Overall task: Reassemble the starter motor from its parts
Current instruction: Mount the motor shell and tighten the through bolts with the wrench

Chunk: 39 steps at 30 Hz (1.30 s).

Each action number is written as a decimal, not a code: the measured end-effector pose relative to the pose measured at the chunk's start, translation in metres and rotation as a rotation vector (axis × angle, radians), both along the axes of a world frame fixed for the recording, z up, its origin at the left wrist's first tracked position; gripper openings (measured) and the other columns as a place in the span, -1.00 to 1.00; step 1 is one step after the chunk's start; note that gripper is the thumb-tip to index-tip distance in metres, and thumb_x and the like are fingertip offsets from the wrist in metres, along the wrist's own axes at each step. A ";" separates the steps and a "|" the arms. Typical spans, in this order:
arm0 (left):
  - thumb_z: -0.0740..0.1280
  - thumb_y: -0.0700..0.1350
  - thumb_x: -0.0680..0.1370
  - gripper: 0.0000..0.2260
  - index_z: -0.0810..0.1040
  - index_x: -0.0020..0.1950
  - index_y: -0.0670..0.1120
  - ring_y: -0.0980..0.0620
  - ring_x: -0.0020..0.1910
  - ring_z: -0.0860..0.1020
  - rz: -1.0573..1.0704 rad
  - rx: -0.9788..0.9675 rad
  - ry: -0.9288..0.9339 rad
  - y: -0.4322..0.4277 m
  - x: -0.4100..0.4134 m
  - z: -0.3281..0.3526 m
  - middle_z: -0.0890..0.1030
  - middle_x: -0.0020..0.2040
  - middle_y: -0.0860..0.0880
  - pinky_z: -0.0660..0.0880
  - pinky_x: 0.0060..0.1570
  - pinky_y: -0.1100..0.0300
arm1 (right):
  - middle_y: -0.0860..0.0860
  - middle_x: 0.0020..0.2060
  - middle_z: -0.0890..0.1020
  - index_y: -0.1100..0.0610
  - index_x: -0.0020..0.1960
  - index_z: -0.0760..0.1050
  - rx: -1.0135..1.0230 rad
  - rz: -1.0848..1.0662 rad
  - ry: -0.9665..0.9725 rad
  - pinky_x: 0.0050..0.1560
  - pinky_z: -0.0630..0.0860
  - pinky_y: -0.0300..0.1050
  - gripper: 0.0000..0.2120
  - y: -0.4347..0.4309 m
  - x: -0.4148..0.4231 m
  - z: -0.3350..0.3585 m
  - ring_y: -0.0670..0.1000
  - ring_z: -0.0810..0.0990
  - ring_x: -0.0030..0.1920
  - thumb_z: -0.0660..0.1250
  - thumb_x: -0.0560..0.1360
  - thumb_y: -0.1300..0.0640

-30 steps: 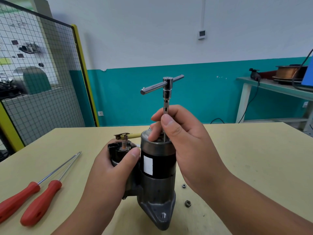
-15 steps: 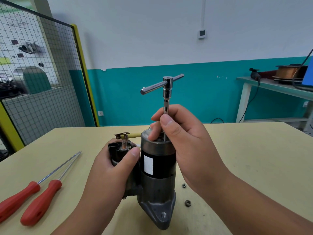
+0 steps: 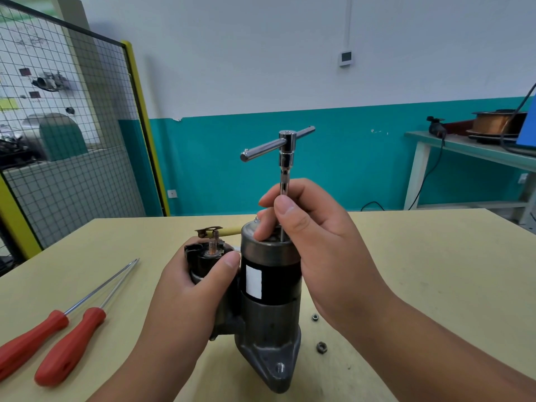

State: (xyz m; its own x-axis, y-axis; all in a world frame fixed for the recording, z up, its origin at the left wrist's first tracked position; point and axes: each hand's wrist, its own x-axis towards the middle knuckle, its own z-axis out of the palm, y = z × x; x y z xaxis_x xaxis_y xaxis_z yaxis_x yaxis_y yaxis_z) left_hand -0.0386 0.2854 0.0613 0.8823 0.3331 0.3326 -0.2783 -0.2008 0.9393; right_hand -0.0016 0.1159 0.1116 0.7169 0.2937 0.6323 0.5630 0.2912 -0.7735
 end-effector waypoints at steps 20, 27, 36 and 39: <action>0.38 0.42 0.24 -0.60 0.66 0.01 0.33 -0.09 -0.08 0.74 0.029 0.006 0.026 0.000 0.000 0.001 0.74 -0.14 0.13 0.49 -0.40 0.13 | -0.05 -0.24 0.68 -0.10 0.00 0.59 0.002 -0.004 0.010 0.06 0.54 -0.34 -0.84 0.000 -0.001 0.001 -0.11 0.66 -0.11 0.23 0.64 0.00; 0.38 0.42 0.24 -0.58 0.66 0.04 0.33 -0.10 -0.09 0.73 0.026 -0.004 0.022 0.000 0.001 0.000 0.74 -0.14 0.12 0.47 -0.43 0.16 | -0.05 -0.25 0.68 -0.05 0.00 0.59 0.016 0.000 0.016 0.02 0.54 -0.37 -0.84 0.000 -0.001 0.000 -0.11 0.66 -0.12 0.23 0.65 0.02; 0.40 0.39 0.25 -0.59 0.68 0.03 0.28 -0.07 -0.13 0.74 0.009 -0.010 0.018 0.000 0.000 -0.001 0.75 -0.14 0.09 0.53 -0.43 0.16 | -0.05 -0.23 0.69 -0.09 0.00 0.58 -0.009 -0.012 0.009 0.03 0.52 -0.39 -0.84 0.000 -0.001 0.001 -0.13 0.66 -0.10 0.22 0.65 0.00; 0.39 0.40 0.25 -0.57 0.67 0.05 0.29 -0.06 -0.13 0.75 0.009 -0.009 0.018 0.000 0.000 -0.001 0.75 -0.14 0.10 0.52 -0.45 0.21 | -0.05 -0.23 0.69 -0.10 -0.01 0.58 -0.006 -0.009 0.010 0.03 0.52 -0.38 -0.84 0.000 -0.001 0.001 -0.12 0.66 -0.10 0.22 0.65 0.00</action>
State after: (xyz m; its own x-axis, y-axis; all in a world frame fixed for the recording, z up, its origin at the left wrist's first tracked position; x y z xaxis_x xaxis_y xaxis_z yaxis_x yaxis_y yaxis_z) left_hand -0.0381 0.2855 0.0602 0.8849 0.3443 0.3137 -0.2595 -0.1949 0.9459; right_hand -0.0027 0.1160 0.1123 0.7256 0.2913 0.6234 0.5579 0.2813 -0.7808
